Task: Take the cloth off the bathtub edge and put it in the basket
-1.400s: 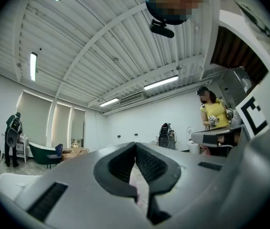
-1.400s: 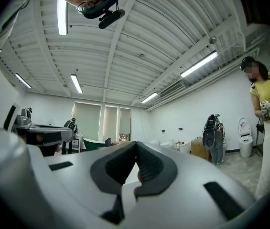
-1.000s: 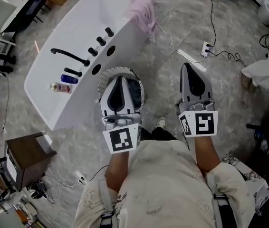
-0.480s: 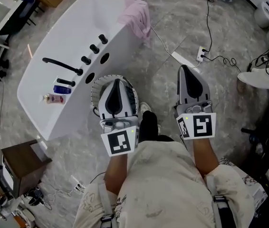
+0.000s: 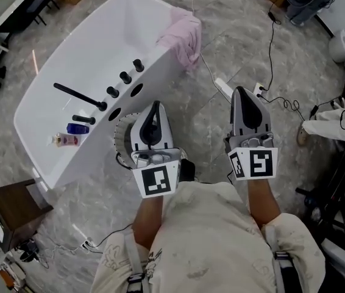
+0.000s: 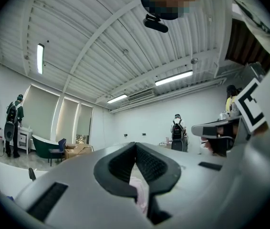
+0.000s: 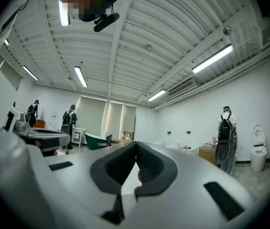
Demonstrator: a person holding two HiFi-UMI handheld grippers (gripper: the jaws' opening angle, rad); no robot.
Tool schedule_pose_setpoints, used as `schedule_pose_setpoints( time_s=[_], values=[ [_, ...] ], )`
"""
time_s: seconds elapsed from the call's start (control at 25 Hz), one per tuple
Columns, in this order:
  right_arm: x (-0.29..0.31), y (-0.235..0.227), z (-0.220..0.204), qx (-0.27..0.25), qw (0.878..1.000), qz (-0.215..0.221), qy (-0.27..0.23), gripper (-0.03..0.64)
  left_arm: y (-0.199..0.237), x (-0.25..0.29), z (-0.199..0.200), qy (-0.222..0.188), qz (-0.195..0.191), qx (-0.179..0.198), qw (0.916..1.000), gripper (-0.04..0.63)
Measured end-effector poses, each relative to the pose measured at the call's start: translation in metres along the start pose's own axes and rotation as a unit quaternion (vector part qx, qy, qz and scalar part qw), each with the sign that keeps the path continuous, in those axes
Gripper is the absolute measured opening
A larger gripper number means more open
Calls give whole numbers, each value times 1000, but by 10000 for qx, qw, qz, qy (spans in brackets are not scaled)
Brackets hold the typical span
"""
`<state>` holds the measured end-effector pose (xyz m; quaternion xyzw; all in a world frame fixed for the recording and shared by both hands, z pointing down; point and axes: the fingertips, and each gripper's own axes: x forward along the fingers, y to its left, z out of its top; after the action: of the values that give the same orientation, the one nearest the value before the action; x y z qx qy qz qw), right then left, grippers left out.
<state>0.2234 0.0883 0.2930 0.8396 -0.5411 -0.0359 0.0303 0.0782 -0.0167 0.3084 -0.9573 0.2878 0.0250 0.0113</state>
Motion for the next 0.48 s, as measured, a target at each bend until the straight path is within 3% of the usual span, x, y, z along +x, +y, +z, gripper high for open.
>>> schedule_pose_setpoints(
  time_s=[0.24,0.48],
  values=[
    [74,25,-6,-56,9994,339,56,-11,52,41,-8,4,240,-34,9997,3],
    [117,33,-9,-29,9988,493,62,-11,78,68,-11,-69,372,-30,9993,3]
  ],
)
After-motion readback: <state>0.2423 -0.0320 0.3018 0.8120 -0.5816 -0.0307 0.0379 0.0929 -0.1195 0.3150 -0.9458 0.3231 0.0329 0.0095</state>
